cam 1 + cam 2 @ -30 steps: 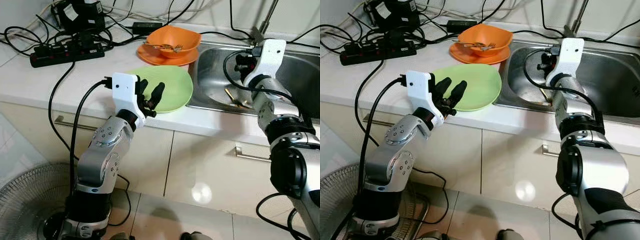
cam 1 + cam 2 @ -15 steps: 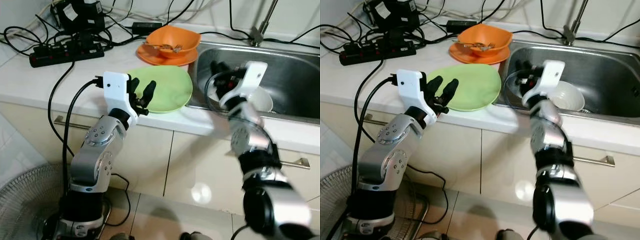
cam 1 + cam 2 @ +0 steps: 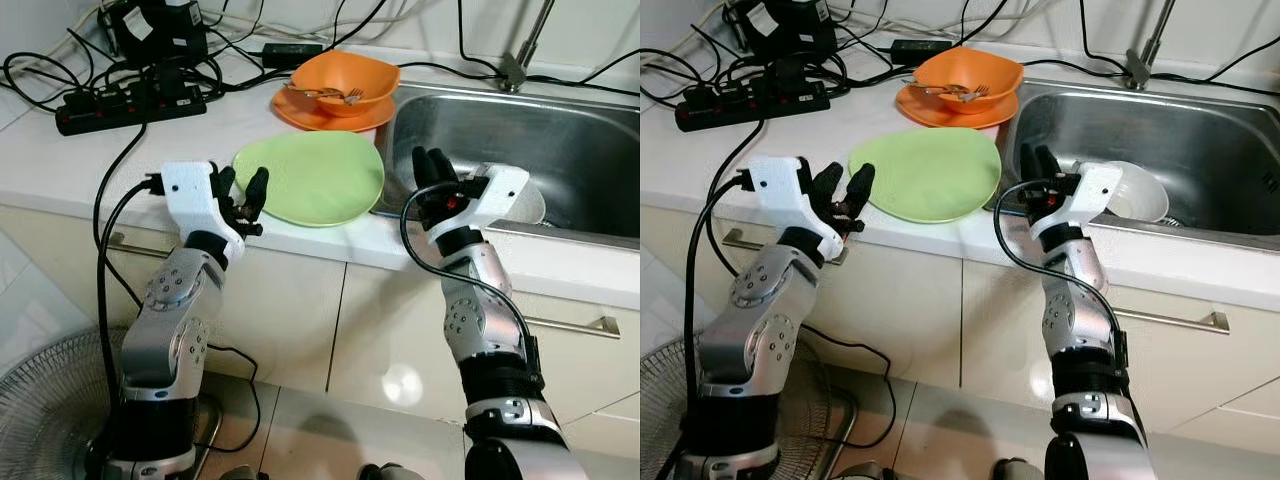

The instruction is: Kitchen organization

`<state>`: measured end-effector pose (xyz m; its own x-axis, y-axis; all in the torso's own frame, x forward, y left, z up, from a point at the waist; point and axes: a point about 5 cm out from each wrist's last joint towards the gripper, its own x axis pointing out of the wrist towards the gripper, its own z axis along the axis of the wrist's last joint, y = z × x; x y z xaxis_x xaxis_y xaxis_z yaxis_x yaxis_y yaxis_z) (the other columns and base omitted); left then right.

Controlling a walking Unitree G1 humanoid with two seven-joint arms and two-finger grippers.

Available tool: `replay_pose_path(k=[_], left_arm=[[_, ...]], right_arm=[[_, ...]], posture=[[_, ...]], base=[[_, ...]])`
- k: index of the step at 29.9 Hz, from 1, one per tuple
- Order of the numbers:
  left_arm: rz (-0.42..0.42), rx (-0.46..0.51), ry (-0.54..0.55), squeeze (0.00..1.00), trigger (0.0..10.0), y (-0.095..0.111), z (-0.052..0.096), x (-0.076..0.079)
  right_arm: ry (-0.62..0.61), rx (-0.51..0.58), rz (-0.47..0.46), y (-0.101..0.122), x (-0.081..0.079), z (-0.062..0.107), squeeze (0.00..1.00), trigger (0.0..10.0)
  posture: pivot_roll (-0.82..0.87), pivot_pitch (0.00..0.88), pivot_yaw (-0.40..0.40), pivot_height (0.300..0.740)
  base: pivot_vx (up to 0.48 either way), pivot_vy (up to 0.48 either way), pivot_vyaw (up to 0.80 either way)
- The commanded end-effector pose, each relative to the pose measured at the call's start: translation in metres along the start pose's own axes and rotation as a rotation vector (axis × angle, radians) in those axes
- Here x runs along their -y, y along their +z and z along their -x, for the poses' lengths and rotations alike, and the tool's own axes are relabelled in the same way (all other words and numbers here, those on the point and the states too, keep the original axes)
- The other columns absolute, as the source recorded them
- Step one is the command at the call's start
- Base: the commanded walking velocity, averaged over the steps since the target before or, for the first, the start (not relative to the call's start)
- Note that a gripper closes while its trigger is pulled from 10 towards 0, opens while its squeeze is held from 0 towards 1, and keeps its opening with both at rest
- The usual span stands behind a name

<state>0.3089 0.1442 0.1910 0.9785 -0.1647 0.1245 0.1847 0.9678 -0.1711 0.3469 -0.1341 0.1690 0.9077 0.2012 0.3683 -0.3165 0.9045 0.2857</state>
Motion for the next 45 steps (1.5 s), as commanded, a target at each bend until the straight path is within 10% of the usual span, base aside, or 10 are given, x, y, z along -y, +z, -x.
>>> replay_pose_path(k=[1,2,3,4,6,19,20,21,22,45], left_arm=[[0.014,0.016,0.028,0.0,10.0,0.003,0.001,-0.005],[0.014,0.016,0.028,0.0,10.0,0.003,0.001,-0.005],[0.03,0.017,0.055,0.43,10.0,0.005,0.0,-0.011],[0.03,0.017,0.055,0.43,10.0,0.005,0.0,-0.011],[0.067,0.017,0.081,1.0,10.0,0.007,0.0,-0.018],[0.236,-0.035,0.068,1.0,10.0,0.016,-0.009,-0.023],[0.229,-0.048,0.049,0.23,10.0,0.019,-0.01,-0.022],[0.229,-0.048,0.049,0.23,10.0,0.019,-0.01,-0.022],[0.224,-0.051,0.049,0.0,10.0,0.02,-0.01,-0.022],[0.416,-0.258,0.06,0.0,10.0,0.011,-0.016,-0.022]], right_arm=[[0.006,0.003,-0.001,0.003,-0.003,-0.001,0.0,10.0],[0.006,0.003,-0.001,0.003,-0.003,-0.001,0.0,10.0],[0.005,-0.006,-0.002,0.002,-0.006,0.0,0.0,10.0],[0.005,-0.006,-0.002,0.002,-0.006,0.0,0.0,10.0],[0.005,-0.011,-0.004,0.001,-0.008,0.002,0.0,10.0],[-0.011,-0.053,0.003,0.0,-0.008,0.0,0.0,10.0],[-0.007,-0.059,0.005,-0.001,-0.01,0.001,0.0,10.0],[-0.007,-0.059,0.005,-0.001,-0.01,0.001,0.0,10.0],[-0.006,-0.062,0.004,-0.002,-0.01,0.0,0.0,10.0],[-0.008,-0.103,0.002,-0.007,-0.011,0.002,0.0,10.0]], posture=[[0.02,0.036,0.005,0.732],[0.02,0.036,0.005,0.732],[0.02,0.044,0.01,0.732],[0.02,0.044,0.01,0.732],[0.02,0.05,0.012,0.732],[0.03,0.068,0.006,0.732],[0.03,0.071,0.006,0.732],[0.03,0.071,0.006,0.732],[0.03,0.073,0.007,0.732],[0.03,0.087,0.02,0.732]], base=[[0.0,0.0,0.0],[0.0,0.0,0.0],[0.0,0.0,0.0],[0.0,0.0,0.0],[0.0,0.0,0.0],[0.0,0.0,0.0],[0.0,0.0,0.0],[0.0,0.0,0.0],[0.0,0.0,0.0],[0.0,0.0,0.0]])
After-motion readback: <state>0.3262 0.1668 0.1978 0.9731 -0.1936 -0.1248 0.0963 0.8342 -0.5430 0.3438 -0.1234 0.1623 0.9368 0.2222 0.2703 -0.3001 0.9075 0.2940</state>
